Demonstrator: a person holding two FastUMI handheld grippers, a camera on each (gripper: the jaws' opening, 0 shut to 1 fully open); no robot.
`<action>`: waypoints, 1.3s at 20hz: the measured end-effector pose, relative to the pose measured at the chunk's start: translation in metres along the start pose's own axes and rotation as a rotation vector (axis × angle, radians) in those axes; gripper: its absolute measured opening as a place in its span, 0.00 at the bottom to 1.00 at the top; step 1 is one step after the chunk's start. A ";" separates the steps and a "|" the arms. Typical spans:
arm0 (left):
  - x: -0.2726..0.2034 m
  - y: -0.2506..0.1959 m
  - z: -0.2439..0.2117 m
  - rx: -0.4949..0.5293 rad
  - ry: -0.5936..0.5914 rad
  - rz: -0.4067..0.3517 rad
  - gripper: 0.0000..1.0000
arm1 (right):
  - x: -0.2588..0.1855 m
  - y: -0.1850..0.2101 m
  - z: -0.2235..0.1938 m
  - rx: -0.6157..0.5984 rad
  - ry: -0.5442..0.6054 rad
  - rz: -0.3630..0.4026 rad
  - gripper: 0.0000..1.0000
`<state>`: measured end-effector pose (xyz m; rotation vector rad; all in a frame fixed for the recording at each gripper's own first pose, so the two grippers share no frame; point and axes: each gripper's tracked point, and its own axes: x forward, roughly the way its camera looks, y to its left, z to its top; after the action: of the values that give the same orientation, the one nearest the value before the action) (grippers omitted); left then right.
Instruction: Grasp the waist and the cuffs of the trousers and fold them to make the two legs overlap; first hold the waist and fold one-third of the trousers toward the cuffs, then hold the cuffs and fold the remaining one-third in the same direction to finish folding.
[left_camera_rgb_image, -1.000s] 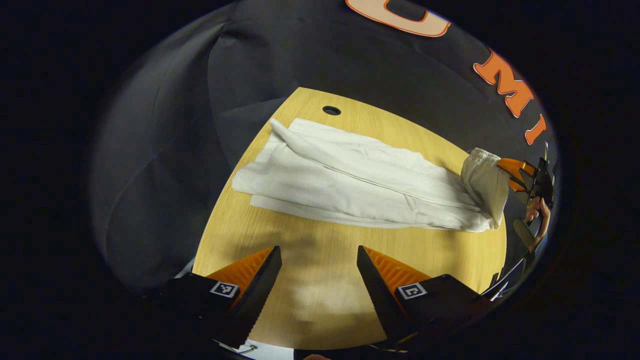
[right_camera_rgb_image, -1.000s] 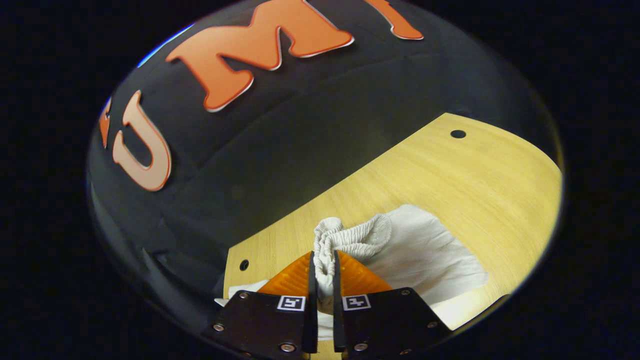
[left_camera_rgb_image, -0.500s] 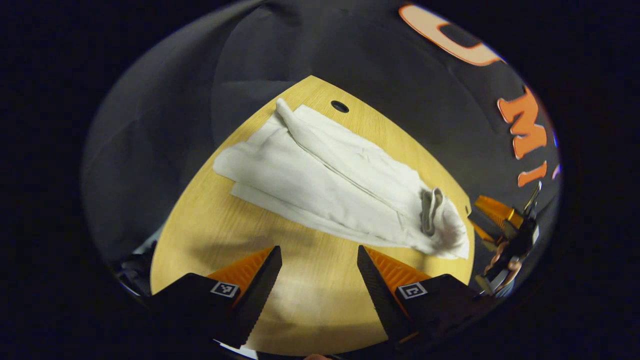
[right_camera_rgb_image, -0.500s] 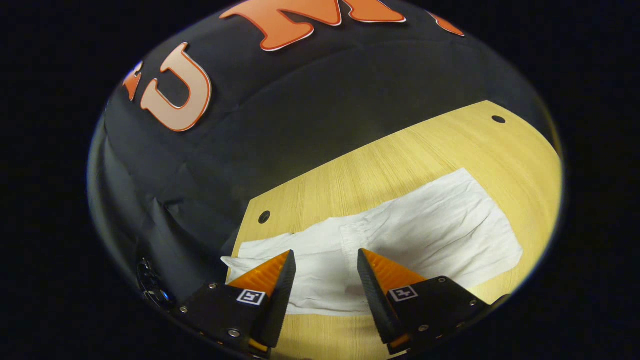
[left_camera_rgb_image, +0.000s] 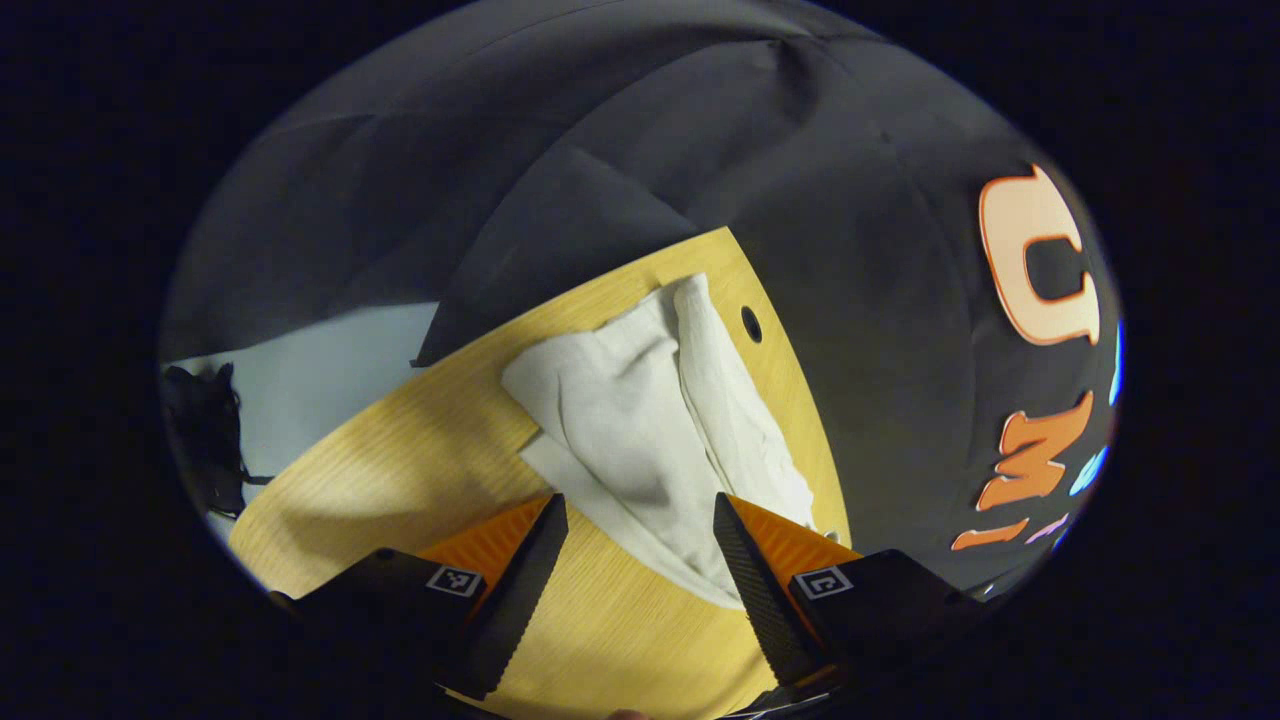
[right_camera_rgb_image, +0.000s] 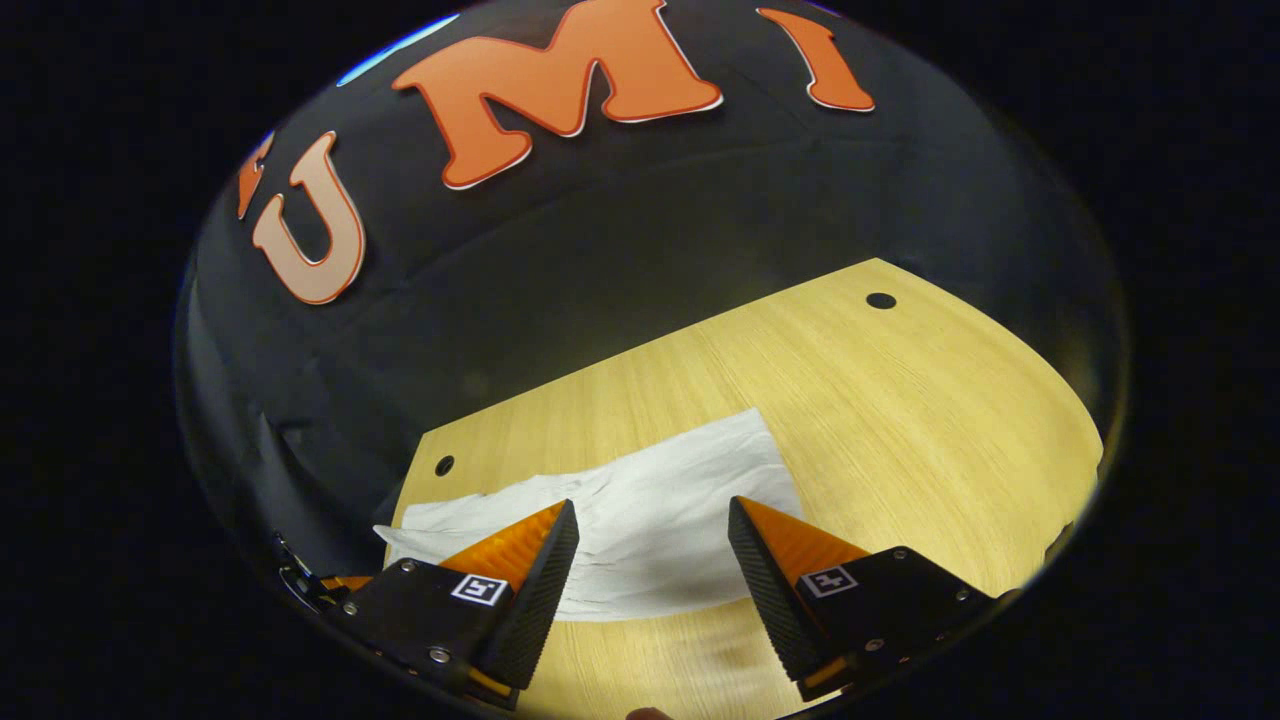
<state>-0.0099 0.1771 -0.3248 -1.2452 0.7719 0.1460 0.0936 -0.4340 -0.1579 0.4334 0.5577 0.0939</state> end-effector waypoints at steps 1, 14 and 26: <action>0.007 -0.003 0.009 -0.019 -0.022 -0.011 0.96 | -0.005 -0.010 0.001 0.015 -0.006 -0.018 0.91; 0.037 -0.016 0.019 0.031 -0.070 0.026 0.08 | -0.051 -0.072 0.003 0.118 -0.047 -0.093 0.91; -0.054 -0.193 0.011 0.332 -0.241 -0.077 0.05 | -0.081 -0.122 0.035 0.049 -0.070 -0.032 0.91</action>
<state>0.0507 0.1363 -0.1379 -0.9196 0.5134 0.0982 0.0399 -0.5737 -0.1424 0.4735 0.4992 0.0343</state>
